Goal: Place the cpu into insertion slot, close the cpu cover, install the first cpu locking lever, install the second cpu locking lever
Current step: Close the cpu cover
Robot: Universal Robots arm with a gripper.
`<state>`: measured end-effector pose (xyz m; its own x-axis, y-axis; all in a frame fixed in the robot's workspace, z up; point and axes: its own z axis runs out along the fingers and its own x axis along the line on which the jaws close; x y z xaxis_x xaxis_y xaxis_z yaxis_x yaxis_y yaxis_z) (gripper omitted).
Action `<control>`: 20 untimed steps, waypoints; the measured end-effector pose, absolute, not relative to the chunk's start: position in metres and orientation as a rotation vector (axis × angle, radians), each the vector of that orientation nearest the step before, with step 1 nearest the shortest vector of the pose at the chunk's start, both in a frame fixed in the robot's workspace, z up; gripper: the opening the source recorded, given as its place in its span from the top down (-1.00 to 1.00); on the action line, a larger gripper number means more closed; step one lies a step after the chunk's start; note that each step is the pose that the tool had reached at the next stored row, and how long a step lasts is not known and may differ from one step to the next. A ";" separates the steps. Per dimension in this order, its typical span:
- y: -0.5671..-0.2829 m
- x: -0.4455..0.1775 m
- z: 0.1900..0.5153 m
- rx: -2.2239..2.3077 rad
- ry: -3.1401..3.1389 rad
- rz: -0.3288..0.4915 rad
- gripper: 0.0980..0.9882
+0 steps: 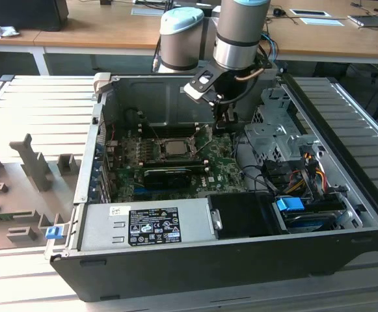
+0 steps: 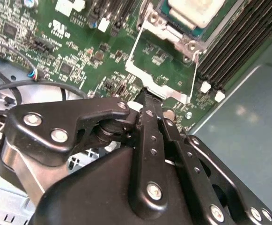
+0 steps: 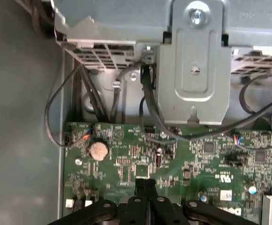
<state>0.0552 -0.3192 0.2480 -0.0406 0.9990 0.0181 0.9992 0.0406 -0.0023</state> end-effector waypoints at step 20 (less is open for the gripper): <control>-0.319 -0.012 0.232 -2.154 -2.266 -0.017 0.98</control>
<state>-0.0121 -0.3192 0.2317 -0.0507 0.9985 0.0182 0.9987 0.0508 -0.0026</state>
